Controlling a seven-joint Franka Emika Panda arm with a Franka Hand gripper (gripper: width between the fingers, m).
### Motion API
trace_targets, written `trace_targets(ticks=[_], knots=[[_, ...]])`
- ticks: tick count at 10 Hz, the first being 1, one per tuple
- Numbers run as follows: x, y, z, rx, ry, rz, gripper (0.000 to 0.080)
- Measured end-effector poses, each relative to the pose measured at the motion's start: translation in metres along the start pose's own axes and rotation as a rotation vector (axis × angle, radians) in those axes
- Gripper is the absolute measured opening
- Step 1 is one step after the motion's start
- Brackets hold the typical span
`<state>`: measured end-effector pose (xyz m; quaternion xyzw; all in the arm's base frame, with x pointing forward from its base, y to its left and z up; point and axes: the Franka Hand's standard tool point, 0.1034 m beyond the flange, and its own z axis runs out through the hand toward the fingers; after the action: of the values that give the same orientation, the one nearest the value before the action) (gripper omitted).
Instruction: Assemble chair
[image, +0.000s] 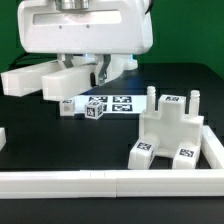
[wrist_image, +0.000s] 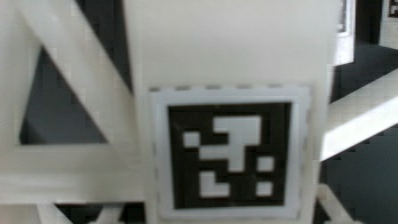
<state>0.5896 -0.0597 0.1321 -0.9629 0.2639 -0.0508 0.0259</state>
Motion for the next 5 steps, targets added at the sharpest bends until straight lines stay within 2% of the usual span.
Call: trace_targets(ticks=[1,2,4,5], knots=[[-0.003,-0.006,0.002,-0.030,-0.011,-0.034,0.0282],[-0.011,-0.031,0.003,-0.090,-0.032,-0.146,0.0282],[-0.023,-0.071,-0.003,-0.108,-0.102,-0.221,0.0282],[-0.033,-0.089,-0.001,-0.106,-0.109,-0.235,0.0282]])
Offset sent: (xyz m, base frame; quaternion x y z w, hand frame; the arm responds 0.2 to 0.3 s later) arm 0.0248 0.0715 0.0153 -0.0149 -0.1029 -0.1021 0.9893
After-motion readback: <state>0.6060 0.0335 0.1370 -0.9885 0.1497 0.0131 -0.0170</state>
